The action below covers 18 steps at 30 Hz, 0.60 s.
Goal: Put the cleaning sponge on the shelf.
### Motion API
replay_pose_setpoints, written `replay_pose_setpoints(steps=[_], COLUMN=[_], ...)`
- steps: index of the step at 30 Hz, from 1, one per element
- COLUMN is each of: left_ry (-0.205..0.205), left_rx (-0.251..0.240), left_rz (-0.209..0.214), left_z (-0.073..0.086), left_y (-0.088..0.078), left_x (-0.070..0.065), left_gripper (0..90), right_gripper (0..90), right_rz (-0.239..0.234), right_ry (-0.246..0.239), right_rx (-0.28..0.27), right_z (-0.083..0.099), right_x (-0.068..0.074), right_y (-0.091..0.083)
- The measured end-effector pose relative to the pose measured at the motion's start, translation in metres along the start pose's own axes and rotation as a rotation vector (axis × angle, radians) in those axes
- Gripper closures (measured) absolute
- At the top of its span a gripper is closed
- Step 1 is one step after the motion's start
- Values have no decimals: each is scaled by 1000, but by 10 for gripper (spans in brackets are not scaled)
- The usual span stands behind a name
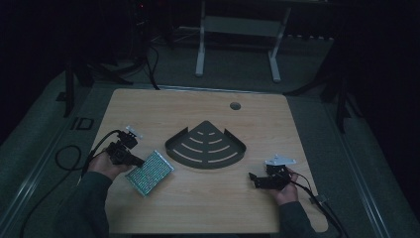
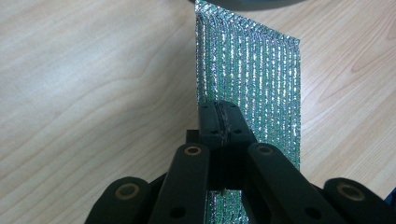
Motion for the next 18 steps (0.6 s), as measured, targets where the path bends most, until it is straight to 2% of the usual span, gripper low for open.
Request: replay_pose_setpoints(steps=[10, 18], left_ry=[26, 45], left_rx=[-22, -20], left_rz=[10, 14], left_z=[-9, -19], left_y=[-11, -17], left_x=[-4, -8], left_gripper=[898, 897], right_gripper=[136, 136], right_rz=[0, 0], right_ry=[1, 1], right_rx=[0, 1], right_z=[0, 0], right_x=[0, 0], right_y=[0, 0])
Point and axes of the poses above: each handheld gripper's, and its own axes: y roughly forward along the jaws, z roughly out of its underside, x roughly to its left, the point moved 5 cm from there along y, roughly forward along the jaws, and after that the axes turned 15 degrees about -y, right-handed, at the moved point
